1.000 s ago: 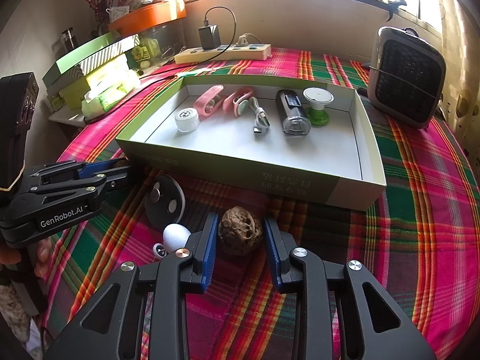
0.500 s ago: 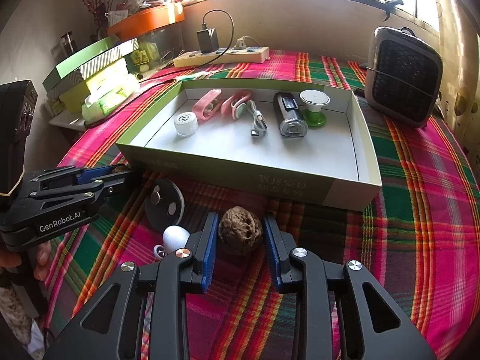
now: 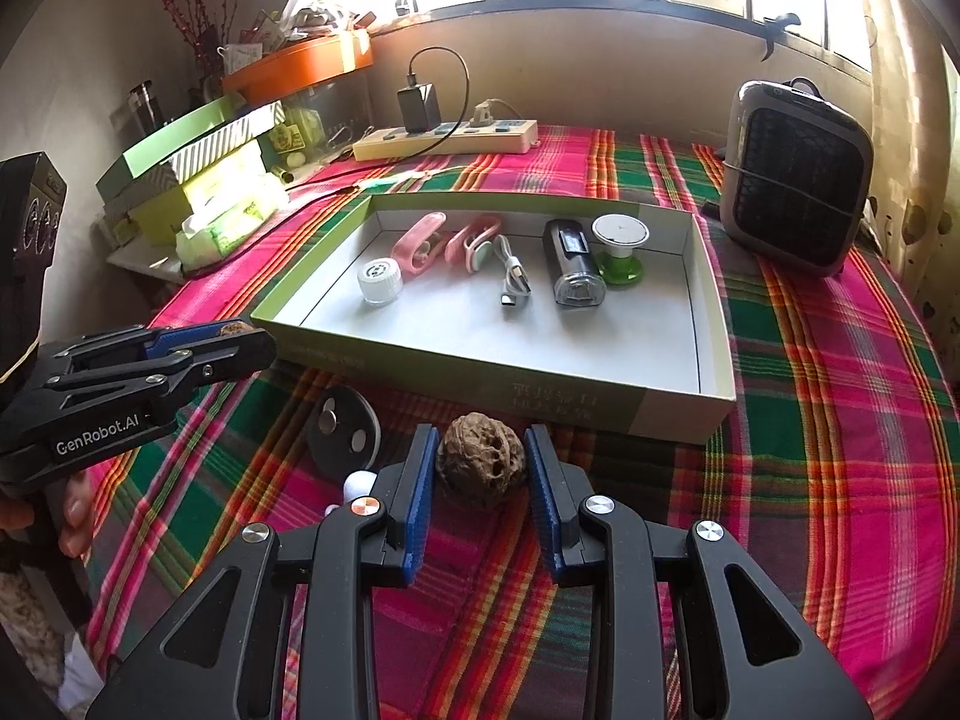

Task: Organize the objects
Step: 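Close right gripper on one walnut while left gripper closes on the other walnut, then lift and carry both walnuts with both grippers over the white box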

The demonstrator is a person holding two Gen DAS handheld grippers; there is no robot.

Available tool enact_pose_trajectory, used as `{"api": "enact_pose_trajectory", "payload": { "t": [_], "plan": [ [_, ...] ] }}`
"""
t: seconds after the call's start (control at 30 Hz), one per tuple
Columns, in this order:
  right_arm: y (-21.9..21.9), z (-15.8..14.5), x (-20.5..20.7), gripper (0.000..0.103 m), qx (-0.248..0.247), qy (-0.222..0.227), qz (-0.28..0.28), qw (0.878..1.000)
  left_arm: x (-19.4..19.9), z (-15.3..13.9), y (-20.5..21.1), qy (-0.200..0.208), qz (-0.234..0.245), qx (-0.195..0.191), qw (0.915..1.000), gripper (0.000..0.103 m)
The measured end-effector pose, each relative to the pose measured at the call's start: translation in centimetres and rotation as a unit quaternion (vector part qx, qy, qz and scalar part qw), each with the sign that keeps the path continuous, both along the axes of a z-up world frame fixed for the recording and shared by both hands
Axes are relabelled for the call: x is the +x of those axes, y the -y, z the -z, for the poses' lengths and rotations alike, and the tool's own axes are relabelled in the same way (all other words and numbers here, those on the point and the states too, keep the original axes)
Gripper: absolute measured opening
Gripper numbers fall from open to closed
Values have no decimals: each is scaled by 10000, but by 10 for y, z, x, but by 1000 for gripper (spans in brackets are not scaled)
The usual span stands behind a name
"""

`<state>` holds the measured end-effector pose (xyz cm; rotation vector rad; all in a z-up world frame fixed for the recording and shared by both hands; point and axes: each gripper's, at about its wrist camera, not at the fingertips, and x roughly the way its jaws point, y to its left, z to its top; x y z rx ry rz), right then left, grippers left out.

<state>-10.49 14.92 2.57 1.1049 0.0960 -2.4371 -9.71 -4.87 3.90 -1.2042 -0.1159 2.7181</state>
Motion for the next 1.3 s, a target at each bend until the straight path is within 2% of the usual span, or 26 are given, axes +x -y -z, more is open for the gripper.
{"api": "enact_pose_trajectory", "payload": {
  "t": [0.37, 0.67, 1.03, 1.3],
  "plan": [
    [-10, -16, -10, 31, -44, -217, 166, 9996, -12, -8, -7, -84, 72, -64, 9999, 27],
    [-19, -24, -42, 31, 67, -318, 430, 9985, -27, -8, -8, -55, 70, -16, 10000, 27],
    [-13, -11, -83, 31, 474, -264, 438, 9976, -47, 1, -8, 63, 35, -80, 9999, 27],
    [-14, 1, -103, 31, 588, -152, 510, 9968, -59, 10, -11, 155, 44, -144, 9998, 27]
  ]
}}
